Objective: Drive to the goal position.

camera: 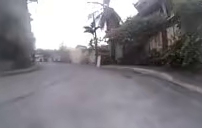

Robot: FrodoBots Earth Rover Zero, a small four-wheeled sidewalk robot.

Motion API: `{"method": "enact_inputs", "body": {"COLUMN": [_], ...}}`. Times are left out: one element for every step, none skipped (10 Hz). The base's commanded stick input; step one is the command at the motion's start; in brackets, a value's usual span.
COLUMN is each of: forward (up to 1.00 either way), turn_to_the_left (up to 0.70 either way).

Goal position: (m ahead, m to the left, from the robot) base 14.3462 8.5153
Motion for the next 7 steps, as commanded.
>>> {"method": "enact_inputs", "body": {"forward": [1.00, 1.00, 1.00, 1.00, 1.00, 1.00, 1.00], "turn_to_the_left": [0.00, 0.00, 0.00, 0.00, 0.00, 0.00, 0.00]}}
